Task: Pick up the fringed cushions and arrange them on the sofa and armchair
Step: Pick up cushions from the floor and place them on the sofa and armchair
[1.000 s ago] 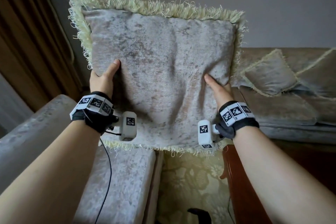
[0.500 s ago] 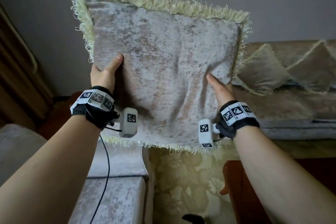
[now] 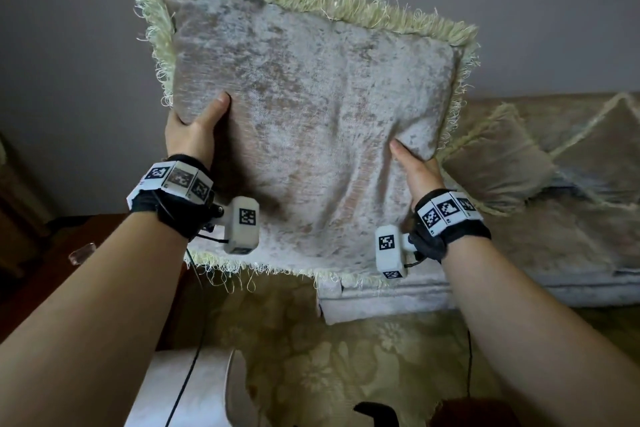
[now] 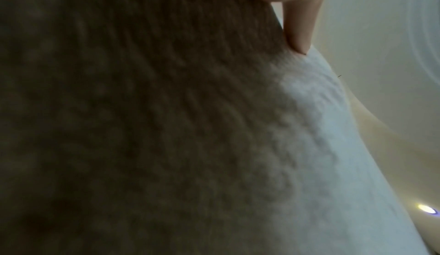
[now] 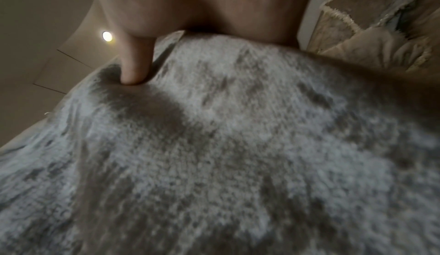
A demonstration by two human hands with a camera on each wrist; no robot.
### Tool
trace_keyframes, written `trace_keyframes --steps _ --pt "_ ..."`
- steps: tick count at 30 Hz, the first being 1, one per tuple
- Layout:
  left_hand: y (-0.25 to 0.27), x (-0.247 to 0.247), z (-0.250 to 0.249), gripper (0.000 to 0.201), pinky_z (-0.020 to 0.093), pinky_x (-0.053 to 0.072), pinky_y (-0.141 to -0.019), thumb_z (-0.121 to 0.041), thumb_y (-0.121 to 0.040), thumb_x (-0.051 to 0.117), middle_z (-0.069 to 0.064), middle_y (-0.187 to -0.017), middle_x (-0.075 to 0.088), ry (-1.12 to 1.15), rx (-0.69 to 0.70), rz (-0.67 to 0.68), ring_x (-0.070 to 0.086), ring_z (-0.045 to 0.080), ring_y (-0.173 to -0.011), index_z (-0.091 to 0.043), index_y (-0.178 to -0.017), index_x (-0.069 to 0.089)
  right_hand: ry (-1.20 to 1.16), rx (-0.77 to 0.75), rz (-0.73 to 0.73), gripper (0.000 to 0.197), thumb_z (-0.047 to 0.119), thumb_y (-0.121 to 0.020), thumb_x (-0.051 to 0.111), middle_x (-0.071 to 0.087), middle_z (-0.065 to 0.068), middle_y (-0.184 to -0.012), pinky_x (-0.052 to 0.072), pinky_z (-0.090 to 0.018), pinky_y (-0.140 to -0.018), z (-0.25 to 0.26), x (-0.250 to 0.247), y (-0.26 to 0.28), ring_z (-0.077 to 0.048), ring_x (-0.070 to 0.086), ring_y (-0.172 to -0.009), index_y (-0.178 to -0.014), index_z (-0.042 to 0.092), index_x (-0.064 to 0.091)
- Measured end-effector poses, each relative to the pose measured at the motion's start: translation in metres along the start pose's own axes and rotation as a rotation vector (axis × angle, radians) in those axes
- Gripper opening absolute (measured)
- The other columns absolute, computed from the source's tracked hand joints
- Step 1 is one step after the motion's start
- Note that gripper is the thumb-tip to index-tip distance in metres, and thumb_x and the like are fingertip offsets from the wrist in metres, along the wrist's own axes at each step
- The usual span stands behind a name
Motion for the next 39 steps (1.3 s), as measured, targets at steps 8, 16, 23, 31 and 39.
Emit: trace_keyframes --steps 8,16,23,31,39 --pt "-0.124 0.122 0.059 0.058 0.002 0.046 -0.059 -0.033 -0.081 0.080 -0.007 -0.110 0.067 0.033 -0.023 0.122 0.063 -0.004 -0.085 -0.014 -0.131 0.058 0.039 0.063 -0.091 0.047 0.043 -0.083 0.076 0.061 0.009 -0.109 0.035 -0.026 -0.097 -0.026 0.011 -0.136 -0.017 0.053 -0.109 -0.122 0.022 0.060" --pt "-0.226 0.258 0.105 0.059 0.017 0.052 -0.077 -0.033 -0.080 0.082 -0.007 -0.108 0.066 0.022 -0.084 0.287 0.066 0.008 -0.092 -0.014 -0.130 0.056 0.025 0.086 -0.329 0.071 0.040 -0.081 0.080 0.059 -0.002 -0.122 0.039 -0.030 -0.096 -0.037 -0.011 -0.251 -0.020 0.055 -0.116 -0.136 0.006 0.050" --pt "-0.265 0.363 0.165 0.071 0.030 0.055 -0.091 -0.038 -0.071 0.085 -0.001 -0.119 0.070 -0.005 -0.131 0.335 0.069 0.017 -0.105 -0.018 -0.134 0.058 -0.055 0.132 -0.384 0.062 0.036 -0.077 0.083 0.064 -0.001 -0.117 0.046 -0.038 -0.104 -0.085 -0.050 -0.355 -0.022 0.060 -0.116 -0.127 0.008 0.058" --pt "-0.292 0.488 0.227 0.086 0.042 0.055 -0.100 -0.050 -0.050 0.086 -0.002 -0.116 0.071 -0.091 -0.149 0.283 0.070 0.019 -0.104 -0.022 -0.127 0.060 -0.148 0.458 -0.278 0.149 0.073 -0.019 0.090 0.059 -0.007 -0.139 0.049 -0.053 -0.102 -0.218 -0.116 -0.536 -0.034 0.062 -0.119 -0.151 0.022 0.040" --pt "-0.309 0.577 0.297 0.072 0.042 0.057 -0.095 -0.050 -0.057 0.084 -0.005 -0.112 0.071 -0.230 -0.213 0.272 0.070 0.017 -0.101 -0.027 -0.120 0.058 -0.138 0.551 -0.150 0.114 0.067 -0.027 0.087 0.064 -0.007 -0.129 0.044 -0.055 -0.105 -0.250 -0.126 -0.606 -0.034 0.059 -0.119 -0.129 0.021 0.065"
Point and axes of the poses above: each hand's wrist, its own y-axis away from the middle knuckle, its own x-axis out of the palm, z = x × y, the point moved 10 cm from there along -y, towards the middle knuckle
